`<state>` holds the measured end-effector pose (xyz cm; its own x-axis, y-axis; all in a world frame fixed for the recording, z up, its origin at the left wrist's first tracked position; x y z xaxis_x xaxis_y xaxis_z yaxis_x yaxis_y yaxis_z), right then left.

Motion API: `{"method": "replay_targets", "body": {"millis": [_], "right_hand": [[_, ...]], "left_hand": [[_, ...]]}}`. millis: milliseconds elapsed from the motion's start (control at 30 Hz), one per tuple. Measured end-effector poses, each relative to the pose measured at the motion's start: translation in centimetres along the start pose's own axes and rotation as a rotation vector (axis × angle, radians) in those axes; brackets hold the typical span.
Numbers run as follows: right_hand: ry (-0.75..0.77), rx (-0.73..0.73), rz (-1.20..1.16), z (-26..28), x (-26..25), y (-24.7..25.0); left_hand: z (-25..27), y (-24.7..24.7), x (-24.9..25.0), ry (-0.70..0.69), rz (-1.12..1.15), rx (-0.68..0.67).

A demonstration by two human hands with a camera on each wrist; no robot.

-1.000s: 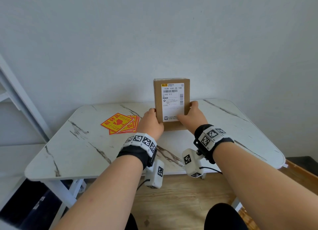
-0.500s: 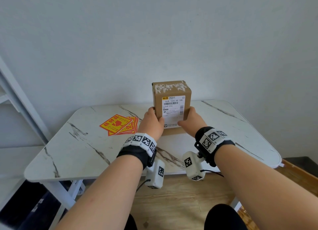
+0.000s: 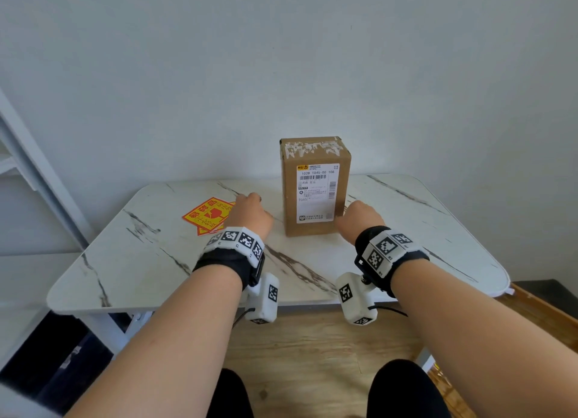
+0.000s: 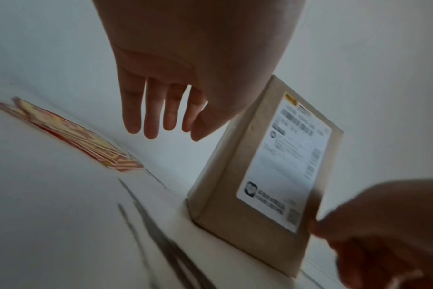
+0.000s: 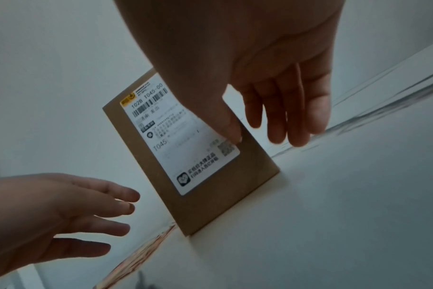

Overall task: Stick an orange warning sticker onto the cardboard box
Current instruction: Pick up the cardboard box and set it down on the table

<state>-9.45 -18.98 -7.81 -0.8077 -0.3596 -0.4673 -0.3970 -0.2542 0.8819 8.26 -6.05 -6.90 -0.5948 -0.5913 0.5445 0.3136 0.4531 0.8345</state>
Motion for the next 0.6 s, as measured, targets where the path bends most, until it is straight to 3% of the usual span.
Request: {"method": "replay_targets", "body": {"millis": [100, 300, 400, 600], "right_hand": [[0.092, -0.049, 0.045, 0.5, -1.2, -1.1], [0.198, -0.16, 0.039, 1.5, -5.9, -3.5], [0.227, -0.187, 0.04, 1.9, -7.7, -5.0], [0.299, -0.195, 0.105, 2.8, -10.2, -7.3]], "left_hand": [[-1.1, 0.7, -2.4, 0.072, -0.101, -0.027], [-1.1, -0.8, -8.0, 0.174, -0.473, -0.266], [-0.6, -1.1, -9.9, 0.181, -0.462, -0.309], [0.0, 0.2, -10.2, 0.065, -0.367, -0.302]]}}
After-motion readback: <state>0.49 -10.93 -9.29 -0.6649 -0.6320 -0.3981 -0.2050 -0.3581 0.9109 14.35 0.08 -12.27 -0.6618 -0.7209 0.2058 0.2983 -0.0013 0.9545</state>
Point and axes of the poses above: each hand's wrist, its own z-axis away from the middle knuckle, its own y-axis out of the back of the hand, x = y × z, the point moved 7 cm from there along -z, towards the middle knuckle, and after that the axes turned 7 degrees about z, right-handed, at the moved point
